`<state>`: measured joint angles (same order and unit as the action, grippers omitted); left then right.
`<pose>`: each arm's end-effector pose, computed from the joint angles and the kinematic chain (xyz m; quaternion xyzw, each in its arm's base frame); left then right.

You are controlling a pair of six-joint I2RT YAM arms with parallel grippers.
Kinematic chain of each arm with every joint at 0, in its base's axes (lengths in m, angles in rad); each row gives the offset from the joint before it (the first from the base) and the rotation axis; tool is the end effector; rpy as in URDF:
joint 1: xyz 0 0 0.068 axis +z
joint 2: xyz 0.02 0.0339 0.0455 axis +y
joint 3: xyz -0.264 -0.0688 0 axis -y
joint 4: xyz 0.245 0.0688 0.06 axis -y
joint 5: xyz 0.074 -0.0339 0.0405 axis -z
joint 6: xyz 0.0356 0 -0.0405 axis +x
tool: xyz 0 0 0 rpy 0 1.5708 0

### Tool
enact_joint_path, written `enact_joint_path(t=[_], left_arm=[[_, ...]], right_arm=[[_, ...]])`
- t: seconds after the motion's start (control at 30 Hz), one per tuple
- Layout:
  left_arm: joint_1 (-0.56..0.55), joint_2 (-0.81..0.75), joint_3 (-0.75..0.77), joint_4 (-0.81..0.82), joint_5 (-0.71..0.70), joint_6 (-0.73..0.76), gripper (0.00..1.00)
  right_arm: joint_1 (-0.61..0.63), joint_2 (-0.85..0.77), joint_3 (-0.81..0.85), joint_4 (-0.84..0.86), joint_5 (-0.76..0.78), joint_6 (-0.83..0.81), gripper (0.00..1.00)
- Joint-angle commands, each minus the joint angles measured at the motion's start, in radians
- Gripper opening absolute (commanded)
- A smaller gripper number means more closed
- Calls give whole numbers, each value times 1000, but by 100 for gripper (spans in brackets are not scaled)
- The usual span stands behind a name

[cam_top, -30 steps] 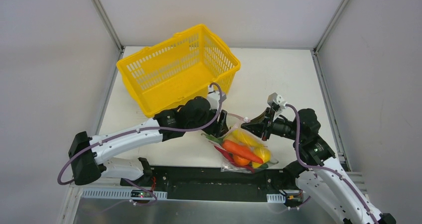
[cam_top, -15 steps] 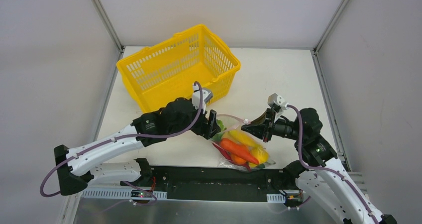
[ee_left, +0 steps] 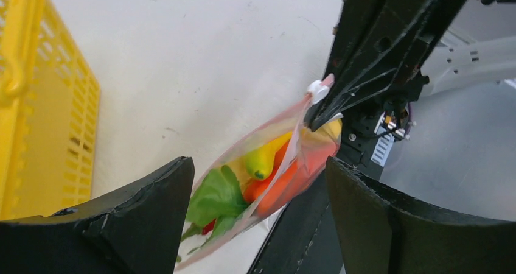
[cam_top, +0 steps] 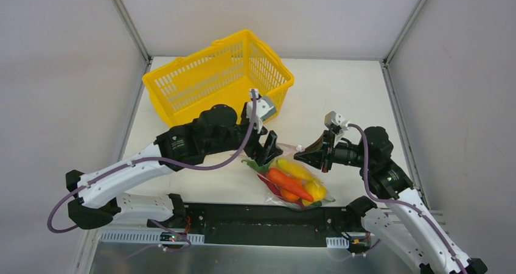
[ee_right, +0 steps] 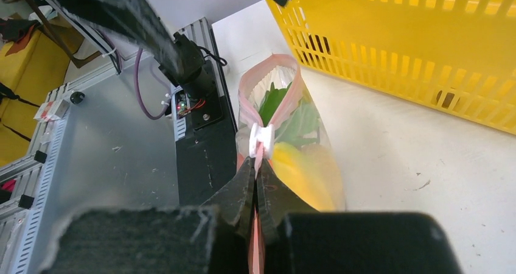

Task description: Place the food in the zip-top bag and seal the zipper

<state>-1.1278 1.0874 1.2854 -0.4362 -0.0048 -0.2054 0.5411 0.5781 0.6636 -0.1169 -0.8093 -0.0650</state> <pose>0.0997 -0.2097 0.4284 0.3485 0.7046 -0.3807 0.4869 0.1036 0.0923 0.3354 -0.4585 0.5483 0.4256 0.5550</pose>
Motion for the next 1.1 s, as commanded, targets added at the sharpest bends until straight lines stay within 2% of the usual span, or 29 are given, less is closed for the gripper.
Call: enact_joint_path(t=[0.0,0.17,0.37,0.4,0.47,0.57,0.8,0.9,1.07], left_arm=[[-27,85,62,101,120,145,80],[-29,153,66,191,222,174,78],[-30,154,38,280,276,186,72],[-28,154,37,282,296,195,68],[-30,156,39,276,318,225,52],[-27,163,48,236,369,254,39],[-28,175,61,162,429,286,34],[-27,186,68,162,447,288,23],[-27,188,69,187,452,272,16]], right_arm=[[4,11,84,7,-68,-38,0],[4,10,108,-30,-112,-64,0],[5,37,128,-79,-149,-103,0],[4,42,129,-82,-149,-109,0],[4,47,128,-81,-146,-111,0],[4,50,128,-77,-147,-111,0],[4,32,122,-61,-145,-106,0],[4,30,121,-62,-152,-104,0],[4,28,119,-64,-153,-99,0]])
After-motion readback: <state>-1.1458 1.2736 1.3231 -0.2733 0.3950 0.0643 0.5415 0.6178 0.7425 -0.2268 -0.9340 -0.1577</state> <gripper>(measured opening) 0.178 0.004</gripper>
